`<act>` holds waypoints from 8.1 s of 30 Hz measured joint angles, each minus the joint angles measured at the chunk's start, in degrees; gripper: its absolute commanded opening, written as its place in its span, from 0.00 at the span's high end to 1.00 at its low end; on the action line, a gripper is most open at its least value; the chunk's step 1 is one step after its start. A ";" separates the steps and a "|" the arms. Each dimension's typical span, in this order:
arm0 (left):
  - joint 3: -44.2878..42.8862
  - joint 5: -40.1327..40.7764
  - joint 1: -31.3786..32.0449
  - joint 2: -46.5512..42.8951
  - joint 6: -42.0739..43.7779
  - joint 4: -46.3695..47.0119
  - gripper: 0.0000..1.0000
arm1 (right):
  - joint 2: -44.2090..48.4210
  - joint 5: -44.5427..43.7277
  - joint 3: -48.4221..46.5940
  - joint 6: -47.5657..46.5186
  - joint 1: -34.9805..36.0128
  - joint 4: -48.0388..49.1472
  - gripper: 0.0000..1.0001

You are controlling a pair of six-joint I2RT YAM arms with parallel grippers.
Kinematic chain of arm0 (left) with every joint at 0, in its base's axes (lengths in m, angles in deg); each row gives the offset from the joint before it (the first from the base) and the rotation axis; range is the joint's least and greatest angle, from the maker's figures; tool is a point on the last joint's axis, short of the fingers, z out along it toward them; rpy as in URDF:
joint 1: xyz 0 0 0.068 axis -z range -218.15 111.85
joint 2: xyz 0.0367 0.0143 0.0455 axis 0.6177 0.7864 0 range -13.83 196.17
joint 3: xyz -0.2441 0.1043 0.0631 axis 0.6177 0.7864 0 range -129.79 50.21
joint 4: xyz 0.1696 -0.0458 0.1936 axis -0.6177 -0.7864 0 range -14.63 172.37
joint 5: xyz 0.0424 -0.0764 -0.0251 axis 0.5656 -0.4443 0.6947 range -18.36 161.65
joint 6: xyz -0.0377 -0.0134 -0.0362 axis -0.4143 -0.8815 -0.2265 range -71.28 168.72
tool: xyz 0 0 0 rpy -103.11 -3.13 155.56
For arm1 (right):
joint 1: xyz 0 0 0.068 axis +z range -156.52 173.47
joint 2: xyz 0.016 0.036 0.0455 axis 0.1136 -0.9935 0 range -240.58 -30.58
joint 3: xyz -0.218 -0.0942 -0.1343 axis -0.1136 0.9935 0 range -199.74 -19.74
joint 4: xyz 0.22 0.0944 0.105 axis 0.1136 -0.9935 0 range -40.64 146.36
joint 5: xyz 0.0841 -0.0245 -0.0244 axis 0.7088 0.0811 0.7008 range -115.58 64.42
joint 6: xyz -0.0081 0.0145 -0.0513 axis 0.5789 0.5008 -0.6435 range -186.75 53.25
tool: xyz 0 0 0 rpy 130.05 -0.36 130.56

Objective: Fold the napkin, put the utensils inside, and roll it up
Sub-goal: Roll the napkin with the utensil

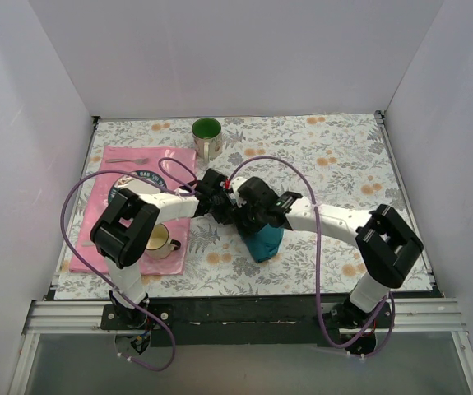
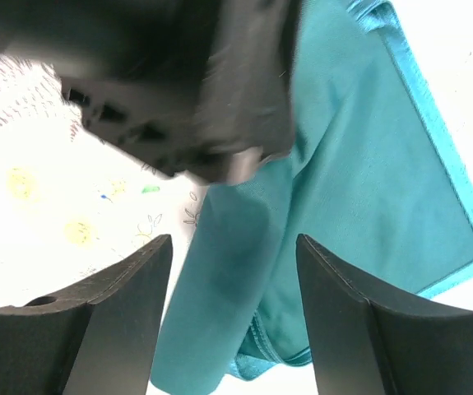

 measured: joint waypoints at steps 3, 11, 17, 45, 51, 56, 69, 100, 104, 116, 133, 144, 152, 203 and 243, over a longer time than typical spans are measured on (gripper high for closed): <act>-0.15 -0.68 -0.07 0.22 -0.31 -0.17 0.96 | -0.04 -6.60 1.22 0.42 4.52 0.50 0.29; -0.13 -3.74 -1.07 0.83 -1.95 -0.28 0.96 | -5.62 -21.00 1.31 2.19 10.60 3.80 0.34; -0.11 -5.60 -1.86 1.20 -2.62 -0.11 0.96 | -7.58 -26.67 1.29 3.74 11.72 6.43 0.57; 0.94 -9.16 -3.52 -0.17 -0.98 3.72 0.36 | -0.96 -15.61 12.37 3.48 4.74 19.08 0.99; 3.82 -9.25 -4.81 -1.90 -0.85 6.62 0.34 | 0.11 -0.26 13.66 4.76 -4.11 20.96 0.99; 5.49 -9.05 -5.03 -3.04 -0.55 9.62 0.23 | -2.45 17.86 13.40 6.95 -12.22 22.75 0.99; 5.22 -1.25 0.13 -4.00 0.70 8.61 0.39 | -18.69 55.32 12.17 22.80 -24.39 38.01 0.99; 0.50 -0.55 0.98 0.42 0.68 3.85 0.69 | 3.74 14.97 7.26 1.18 -9.18 6.93 0.32; 0.17 -2.95 0.02 1.11 0.81 3.96 0.69 | 6.82 0.42 8.90 -3.98 0.94 7.21 0.27; -0.04 -8.79 -2.29 2.45 1.79 4.74 0.69 | -2.01 -23.89 9.16 -10.69 10.08 9.51 0.35; -0.20 -11.28 -4.66 1.25 4.26 6.05 0.29 | -5.07 -15.45 6.84 -8.22 4.31 12.83 0.88; 1.05 -10.19 -5.35 -0.96 6.91 6.27 0.18 | -5.07 18.62 8.09 4.20 -12.63 16.09 0.94; -0.70 -8.02 -3.93 0.11 6.95 4.96 0.28 | -10.82 40.22 11.65 15.76 -18.53 27.76 0.95; -7.02 -4.79 -3.67 4.98 9.77 -1.42 0.64 | -7.13 -32.46 2.54 -7.50 13.77 3.28 0.29; -7.37 -4.22 -2.78 2.84 10.95 -1.66 0.20 | -4.98 26.45 11.72 7.06 -15.85 22.08 0.74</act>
